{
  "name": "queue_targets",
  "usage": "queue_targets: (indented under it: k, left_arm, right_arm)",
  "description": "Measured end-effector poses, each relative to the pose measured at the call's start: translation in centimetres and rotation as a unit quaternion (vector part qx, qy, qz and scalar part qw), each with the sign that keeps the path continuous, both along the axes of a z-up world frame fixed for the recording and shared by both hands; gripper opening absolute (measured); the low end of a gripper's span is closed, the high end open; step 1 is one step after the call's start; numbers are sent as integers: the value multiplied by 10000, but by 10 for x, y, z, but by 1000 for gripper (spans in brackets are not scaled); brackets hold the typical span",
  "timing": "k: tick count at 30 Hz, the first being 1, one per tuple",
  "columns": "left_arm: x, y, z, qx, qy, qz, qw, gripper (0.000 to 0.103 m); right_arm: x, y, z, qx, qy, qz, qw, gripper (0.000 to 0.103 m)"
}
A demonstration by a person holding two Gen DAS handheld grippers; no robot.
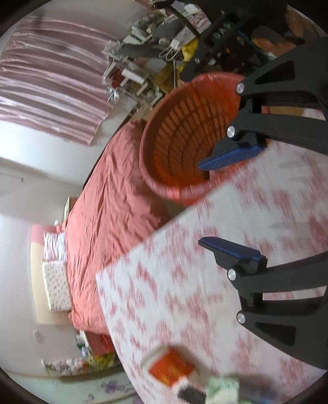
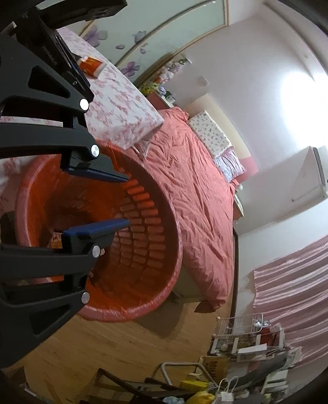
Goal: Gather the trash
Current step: 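Open both grippers over the orange basket to drop the items, then move both open grippers back over the items on the bed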
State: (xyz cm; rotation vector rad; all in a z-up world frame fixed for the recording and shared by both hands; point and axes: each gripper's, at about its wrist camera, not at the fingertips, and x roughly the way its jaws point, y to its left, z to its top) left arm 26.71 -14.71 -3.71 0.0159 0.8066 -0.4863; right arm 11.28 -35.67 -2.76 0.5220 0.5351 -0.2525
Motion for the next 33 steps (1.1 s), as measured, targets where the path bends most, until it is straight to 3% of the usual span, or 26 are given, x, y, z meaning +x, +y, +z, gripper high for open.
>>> queue_targets:
  k: [9, 15, 18, 25, 33]
  left_arm:
    - [-15, 100, 18, -9, -167, 822, 9965, 55]
    - [-31, 175, 29, 57, -348, 1426, 9892, 56]
    - [-38, 218, 30, 114, -376, 1819, 9825, 59]
    - [-53, 322, 26, 173, -342, 2836, 9582, 69]
    - [-59, 378, 16, 83, -234, 3266, 9448, 72]
  right_arm:
    - [13, 70, 20, -305, -17, 748, 9967, 31]
    - [26, 134, 25, -411, 36, 1477, 9882, 31]
    - [32, 172, 26, -504, 67, 1904, 9804, 31]
    - [58, 257, 21, -651, 204, 2742, 9593, 31]
    - [86, 331, 10, -943, 441, 3250, 9400, 31]
